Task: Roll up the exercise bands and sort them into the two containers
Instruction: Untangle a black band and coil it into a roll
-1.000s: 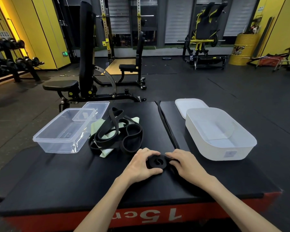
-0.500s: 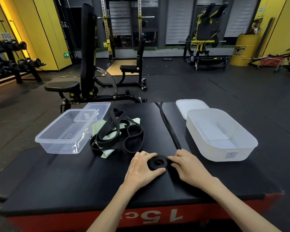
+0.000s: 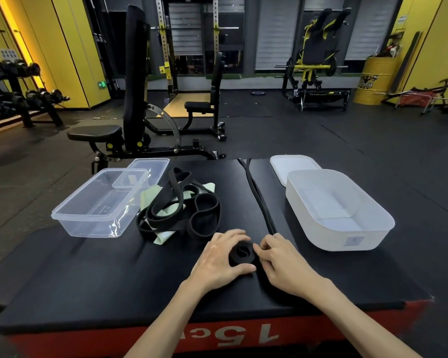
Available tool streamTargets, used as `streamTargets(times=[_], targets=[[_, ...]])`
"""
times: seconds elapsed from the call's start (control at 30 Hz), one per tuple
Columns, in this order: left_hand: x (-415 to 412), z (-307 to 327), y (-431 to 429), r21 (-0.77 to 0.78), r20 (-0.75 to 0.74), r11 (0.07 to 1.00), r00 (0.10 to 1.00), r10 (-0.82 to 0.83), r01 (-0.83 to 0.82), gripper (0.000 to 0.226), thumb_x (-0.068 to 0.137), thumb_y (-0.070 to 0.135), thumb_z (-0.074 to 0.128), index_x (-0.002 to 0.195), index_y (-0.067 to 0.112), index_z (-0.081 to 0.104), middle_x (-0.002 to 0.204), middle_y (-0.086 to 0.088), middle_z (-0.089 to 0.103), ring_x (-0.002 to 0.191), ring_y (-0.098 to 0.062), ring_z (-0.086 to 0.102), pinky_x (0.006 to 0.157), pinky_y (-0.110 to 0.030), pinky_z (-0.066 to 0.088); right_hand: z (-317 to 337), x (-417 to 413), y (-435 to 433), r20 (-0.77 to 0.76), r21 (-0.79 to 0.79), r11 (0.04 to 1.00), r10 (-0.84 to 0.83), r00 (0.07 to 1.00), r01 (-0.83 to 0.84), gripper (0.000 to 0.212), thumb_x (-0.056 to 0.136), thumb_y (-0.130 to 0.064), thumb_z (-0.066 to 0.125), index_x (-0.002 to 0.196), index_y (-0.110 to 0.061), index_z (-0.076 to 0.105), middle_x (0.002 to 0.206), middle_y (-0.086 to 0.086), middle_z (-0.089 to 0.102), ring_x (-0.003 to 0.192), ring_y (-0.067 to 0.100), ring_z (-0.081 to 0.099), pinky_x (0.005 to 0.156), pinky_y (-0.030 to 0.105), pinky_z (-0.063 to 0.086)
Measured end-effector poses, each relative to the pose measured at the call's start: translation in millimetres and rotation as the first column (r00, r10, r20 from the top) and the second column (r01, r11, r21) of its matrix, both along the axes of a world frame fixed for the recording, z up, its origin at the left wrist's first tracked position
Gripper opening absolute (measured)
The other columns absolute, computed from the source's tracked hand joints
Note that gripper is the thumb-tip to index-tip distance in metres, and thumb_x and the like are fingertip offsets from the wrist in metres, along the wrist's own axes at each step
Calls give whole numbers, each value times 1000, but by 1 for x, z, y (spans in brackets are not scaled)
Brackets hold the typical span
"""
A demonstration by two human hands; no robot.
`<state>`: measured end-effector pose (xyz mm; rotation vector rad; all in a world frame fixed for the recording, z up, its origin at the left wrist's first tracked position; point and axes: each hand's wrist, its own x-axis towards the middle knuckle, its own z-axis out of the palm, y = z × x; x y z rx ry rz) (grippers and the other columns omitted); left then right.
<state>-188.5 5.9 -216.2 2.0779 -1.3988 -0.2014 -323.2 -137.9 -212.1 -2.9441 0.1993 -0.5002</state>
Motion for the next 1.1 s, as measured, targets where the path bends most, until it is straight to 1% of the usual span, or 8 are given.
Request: streamTargets(times=[0.17, 0.3, 0.4, 0.5, 0.67, 0.9, 0.97, 1.1], targets=[[10, 1, 6, 70, -91, 988, 987, -131, 138, 56, 83, 44, 66, 136, 37, 48, 141, 29, 36, 126, 0, 29, 108, -20, 24, 1, -5, -3, -87, -4, 1000, -3, 996, 3, 42, 85, -18, 45, 125, -16, 61, 91, -1, 51, 83, 21, 46, 73, 32, 46], [14, 1, 5, 64, -79, 988, 987, -138, 143, 50, 87, 33, 65, 134, 35, 50, 140, 24, 41, 128, -1, 30, 108, -17, 22, 8, -9, -13, -146, -43, 999, 1, 989, -7, 54, 86, -18, 38, 138, -28, 46, 102, -2, 47, 96, 18, 42, 88, 21, 28], [11, -5, 5, -20, -47, 997, 996, -77, 76, 49, 82, 35, 71, 129, 32, 57, 133, 23, 49, 124, 1, 36, 104, -10, 23, 12, -11, -15, -160, -67, 996, 46, 986, -57, 59, 83, -6, 42, 138, -25, 46, 96, -1, 47, 88, 19, 43, 80, 25, 37], [7, -7, 4, -97, -47, 995, 999, 12, -16, 50, 73, 46, 75, 119, 32, 63, 121, 25, 57, 116, 4, 42, 102, -18, 35, 11, -10, -17, -148, -67, 996, 55, 988, -66, 62, 77, 4, 50, 134, -20, 52, 89, -1, 49, 83, 20, 46, 68, 28, 44], [2, -7, 2, -105, -65, 986, 990, 124, -130, 53, 64, 57, 74, 110, 35, 60, 102, 24, 55, 102, 2, 45, 94, -21, 41, 9, -9, -8, -47, 40, 999, -33, 998, 35, 23, 87, -16, 55, 106, -17, 67, 85, -1, 53, 85, 20, 52, 71, 34, 48], [0, -5, 2, -22, 37, 985, 985, 169, -169, 69, 65, 71, 62, 125, 39, 51, 107, 18, 48, 107, -3, 39, 100, -23, 34, 4, 2, 21, 4, -27, 992, -124, 992, 124, 8, 74, -16, 58, 67, -13, 59, 69, 1, 48, 63, 22, 52, 51, 30, 40], [1, -7, 3, -3, 34, 987, 986, 161, -161, 71, 64, 73, 62, 126, 39, 51, 108, 18, 47, 107, -3, 38, 100, -23, 34, 2, 2, 24, 4, -81, 988, -128, 992, 128, 5, 64, -13, 65, 68, -14, 62, 67, 0, 46, 58, 21, 50, 47, 27, 35], [3, -6, 5, 18, 45, 997, 996, 76, -77, 71, 70, 71, 59, 130, 35, 48, 120, 22, 43, 113, -1, 35, 102, -21, 27, 0, -4, 14, -27, -103, 990, -100, 995, 97, 30, 65, -16, 59, 93, -16, 71, 76, -4, 51, 67, 19, 54, 52, 24, 33]])
